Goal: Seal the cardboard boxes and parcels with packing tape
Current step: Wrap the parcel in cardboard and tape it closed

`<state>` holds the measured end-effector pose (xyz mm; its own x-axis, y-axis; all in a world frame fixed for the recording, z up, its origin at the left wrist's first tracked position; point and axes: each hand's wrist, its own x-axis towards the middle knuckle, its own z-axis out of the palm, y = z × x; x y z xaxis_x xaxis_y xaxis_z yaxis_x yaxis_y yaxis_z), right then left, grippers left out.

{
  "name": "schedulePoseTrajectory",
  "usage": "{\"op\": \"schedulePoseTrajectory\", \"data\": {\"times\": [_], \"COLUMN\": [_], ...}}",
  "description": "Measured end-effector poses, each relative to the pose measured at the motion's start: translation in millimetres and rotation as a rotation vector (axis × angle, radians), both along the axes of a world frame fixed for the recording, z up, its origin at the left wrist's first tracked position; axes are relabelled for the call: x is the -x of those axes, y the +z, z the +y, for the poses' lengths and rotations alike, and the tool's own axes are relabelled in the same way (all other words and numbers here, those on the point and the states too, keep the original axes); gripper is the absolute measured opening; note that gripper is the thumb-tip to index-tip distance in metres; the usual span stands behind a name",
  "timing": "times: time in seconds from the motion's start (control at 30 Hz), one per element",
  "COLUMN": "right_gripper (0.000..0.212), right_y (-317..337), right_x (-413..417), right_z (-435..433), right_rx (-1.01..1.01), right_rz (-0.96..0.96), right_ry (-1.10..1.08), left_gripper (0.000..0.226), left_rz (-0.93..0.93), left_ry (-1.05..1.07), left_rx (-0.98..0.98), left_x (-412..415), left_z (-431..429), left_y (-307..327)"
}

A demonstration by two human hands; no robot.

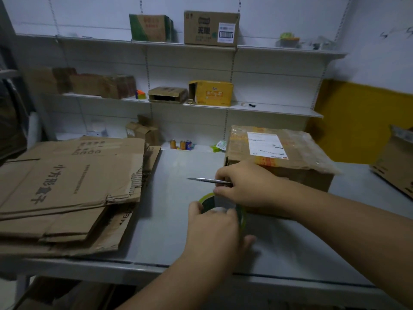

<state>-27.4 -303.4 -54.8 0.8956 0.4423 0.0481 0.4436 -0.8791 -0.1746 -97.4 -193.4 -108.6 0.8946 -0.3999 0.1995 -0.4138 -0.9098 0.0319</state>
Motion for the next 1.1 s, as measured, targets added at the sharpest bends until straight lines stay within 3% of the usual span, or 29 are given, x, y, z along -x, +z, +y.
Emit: {"op": "schedulePoseTrajectory", "data": {"times": [0.17, 0.33, 0.47, 0.63, 0.73, 0.8, 0.83, 1.03, 1.1], "right_gripper": [0.009, 0.021, 0.023, 0.019, 0.017, 0.018, 0.017, 0.011, 0.011], "right_y": [1.6, 7.0, 10.4, 5.7, 2.5, 1.8, 2.2, 12.1, 15.6], "right_x": [-4.8, -5.0, -6.2, -4.9, -5.0, -6.2, -6.0, 8.6, 17.4], "right_z": [-0.2, -12.0, -17.0, -21.9, -21.7, -22.8, -24.0, -46.9, -60.1], "right_rx": [-0.119, -0.147, -0.121, -0.168, -0.198, -0.161, -0.138, -0.147, -0.16], "right_rz": [-0.017, 0.043, 0.067, 0.09, 0.079, 0.048, 0.042, 0.047, 0.018], "right_ry": [-0.064, -0.054, -0.026, -0.022, -0.027, -0.022, -0.026, -0.047, -0.05], "left_gripper": [0.024, 0.023, 0.007, 0.01, 0.069, 0.027, 0.013, 0.028, 0.028], "left_rz": [0.029, -0.067, 0.066, 0.189, 0.039, 0.164, 0.251, 0.182, 0.158], "left_ry": [-0.059, -0.161, -0.243, -0.403, -0.183, -0.428, -0.454, -0.479, -0.486], "left_rx": [-0.037, -0.212, -0.158, -0.165, -0.268, -0.26, -0.257, -0.082, -0.132], "left_x": [2.0, 13.8, 15.2, 10.5, 2.6, 7.7, 11.0, 16.3, 17.8], "left_z": [7.0, 21.0, 33.0, 52.0, 58.8, 55.0, 52.0, 48.3, 48.8], "left_y": [-4.5, 3.7, 15.2, 9.1, -19.5, -14.3, -9.9, -3.0, -2.5]}}
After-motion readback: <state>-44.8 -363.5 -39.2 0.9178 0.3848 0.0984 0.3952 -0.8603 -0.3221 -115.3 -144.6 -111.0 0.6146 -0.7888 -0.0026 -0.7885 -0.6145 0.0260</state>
